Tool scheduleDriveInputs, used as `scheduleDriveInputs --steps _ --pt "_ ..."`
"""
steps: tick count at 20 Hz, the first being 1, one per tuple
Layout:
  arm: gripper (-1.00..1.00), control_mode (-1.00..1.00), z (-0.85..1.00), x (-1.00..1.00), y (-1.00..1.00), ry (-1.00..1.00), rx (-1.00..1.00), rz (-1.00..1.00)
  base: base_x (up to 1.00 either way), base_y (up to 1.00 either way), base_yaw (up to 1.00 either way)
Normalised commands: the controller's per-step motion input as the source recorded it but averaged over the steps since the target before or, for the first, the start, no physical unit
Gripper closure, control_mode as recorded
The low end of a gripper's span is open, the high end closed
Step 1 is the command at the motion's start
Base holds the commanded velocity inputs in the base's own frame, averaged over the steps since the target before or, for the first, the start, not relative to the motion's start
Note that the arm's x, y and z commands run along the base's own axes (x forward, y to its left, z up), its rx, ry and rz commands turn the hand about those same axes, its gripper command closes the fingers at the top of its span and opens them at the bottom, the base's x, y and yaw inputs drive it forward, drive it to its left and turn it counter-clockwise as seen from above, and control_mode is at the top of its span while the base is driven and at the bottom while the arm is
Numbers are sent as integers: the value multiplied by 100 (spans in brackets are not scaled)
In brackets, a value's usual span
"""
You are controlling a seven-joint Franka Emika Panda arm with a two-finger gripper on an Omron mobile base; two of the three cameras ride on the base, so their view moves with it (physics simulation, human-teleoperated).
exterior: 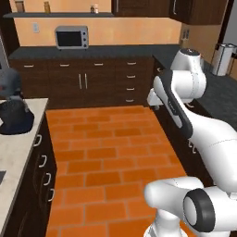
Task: Navigate to the microwave.
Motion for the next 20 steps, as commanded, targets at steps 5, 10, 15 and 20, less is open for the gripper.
scheduleDriveInputs --steps 5,10,15,20 --pt "-100 100 0 0 0 0 0 0 100 2 0" --pt "-100 100 0 0 0 0 0 0 100 9 0" --pt "-100 100 0 0 0 0 0 0 100 13 0" --pt "-100 100 0 0 0 0 0 0 100 19 0"
